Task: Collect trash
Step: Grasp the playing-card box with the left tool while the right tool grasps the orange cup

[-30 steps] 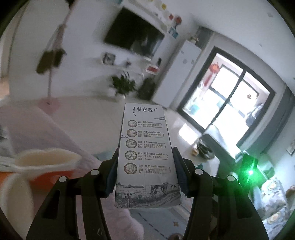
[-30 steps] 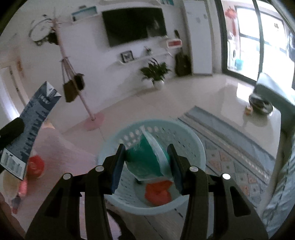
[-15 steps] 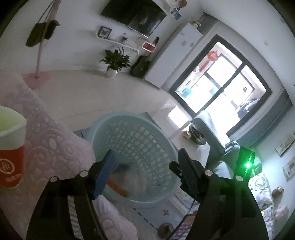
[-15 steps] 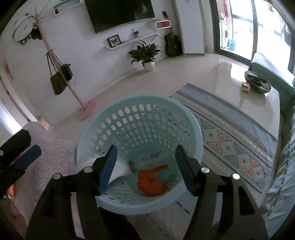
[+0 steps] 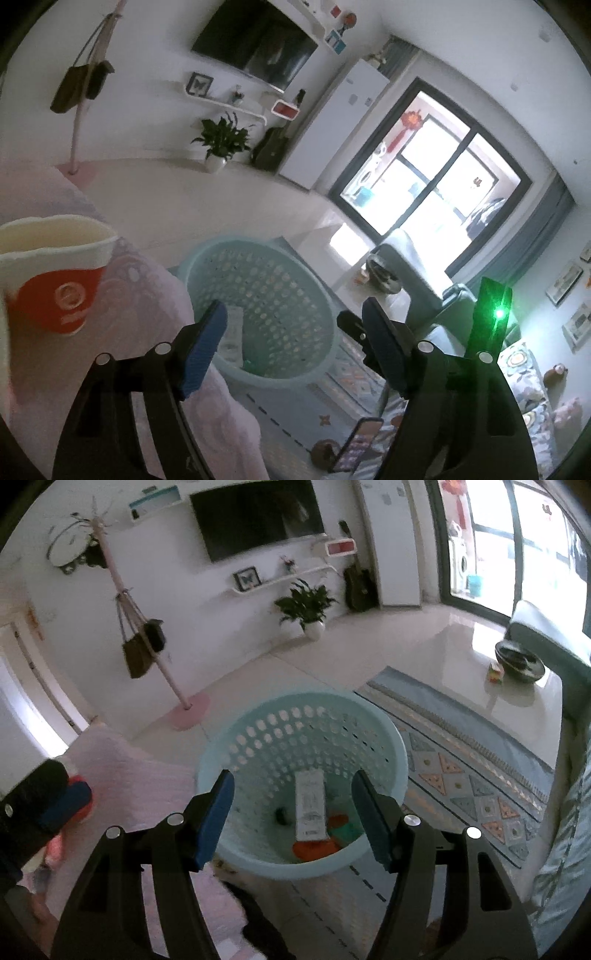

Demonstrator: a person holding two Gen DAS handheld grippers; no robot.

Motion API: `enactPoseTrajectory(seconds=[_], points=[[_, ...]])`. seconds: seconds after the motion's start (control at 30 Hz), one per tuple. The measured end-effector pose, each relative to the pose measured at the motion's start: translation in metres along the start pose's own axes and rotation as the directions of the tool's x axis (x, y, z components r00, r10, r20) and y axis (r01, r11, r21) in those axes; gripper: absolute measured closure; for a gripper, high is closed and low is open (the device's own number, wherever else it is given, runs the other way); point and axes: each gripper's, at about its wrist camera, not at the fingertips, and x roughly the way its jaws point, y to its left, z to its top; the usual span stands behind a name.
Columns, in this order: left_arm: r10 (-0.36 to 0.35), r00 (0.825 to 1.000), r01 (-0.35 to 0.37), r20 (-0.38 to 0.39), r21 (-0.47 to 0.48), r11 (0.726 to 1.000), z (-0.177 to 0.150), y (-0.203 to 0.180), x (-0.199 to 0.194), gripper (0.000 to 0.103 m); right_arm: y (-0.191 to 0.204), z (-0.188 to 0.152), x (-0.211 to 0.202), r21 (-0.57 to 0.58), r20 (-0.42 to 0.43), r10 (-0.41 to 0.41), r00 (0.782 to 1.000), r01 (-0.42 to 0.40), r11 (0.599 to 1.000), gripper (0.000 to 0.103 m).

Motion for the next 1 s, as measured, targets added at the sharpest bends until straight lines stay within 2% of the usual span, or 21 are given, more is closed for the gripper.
enactPoseTrajectory(seconds=[0.07,0.23,0.37,0.53,0.6,0.73,0.83,0.93,1.0], points=[[-0.005,1.0,0.005,0.013,-0.033,0.999,-0.004,0.003,-0.016,0.022,0.013,-0.001,-0.015,-0.031,0.015,0.012,1.0,-0.011,0.999,0.039],[-0.022,0.999,0.026,0.044,-0.091,0.996,-0.016,0.006,-0.063,0.022,0.05,-0.007,-0.052,-0.106,0.07,0.064,0.996,-0.056,0.993,0.033],[0.015,0.997,-0.011,0.073,-0.058,0.998,-0.027,0.003,-0.101,0.022,0.082,-0.013,-0.076,-0.155,0.097,0.137,0.986,-0.121,0.981,0.029],[0.104,0.985,-0.097,0.134,-0.057,0.994,-0.033,0.018,-0.163,0.022,0.129,-0.027,-0.099,-0.22,0.104,0.23,0.967,-0.204,0.954,0.028],[0.154,0.975,-0.147,0.159,-0.055,0.988,-0.036,0.028,-0.186,0.02,0.147,-0.032,-0.105,-0.242,0.099,0.269,0.958,-0.239,0.94,0.028],[0.282,0.941,-0.276,0.186,-0.055,0.96,-0.04,0.051,-0.226,0.014,0.187,-0.045,-0.113,-0.301,0.085,0.326,0.942,-0.288,0.909,0.028],[0.382,0.904,-0.381,0.193,-0.044,0.923,-0.044,0.073,-0.249,0.013,0.208,-0.054,-0.114,-0.333,0.087,0.354,0.931,-0.308,0.891,0.028],[0.477,0.863,-0.48,0.168,-0.022,0.877,-0.044,0.091,-0.256,0.013,0.23,-0.064,-0.111,-0.366,0.088,0.382,0.92,-0.327,0.871,0.028],[0.497,0.856,-0.501,0.141,-0.009,0.865,-0.046,0.107,-0.257,0.013,0.239,-0.068,-0.105,-0.371,0.08,0.39,0.917,-0.336,0.866,0.028]])
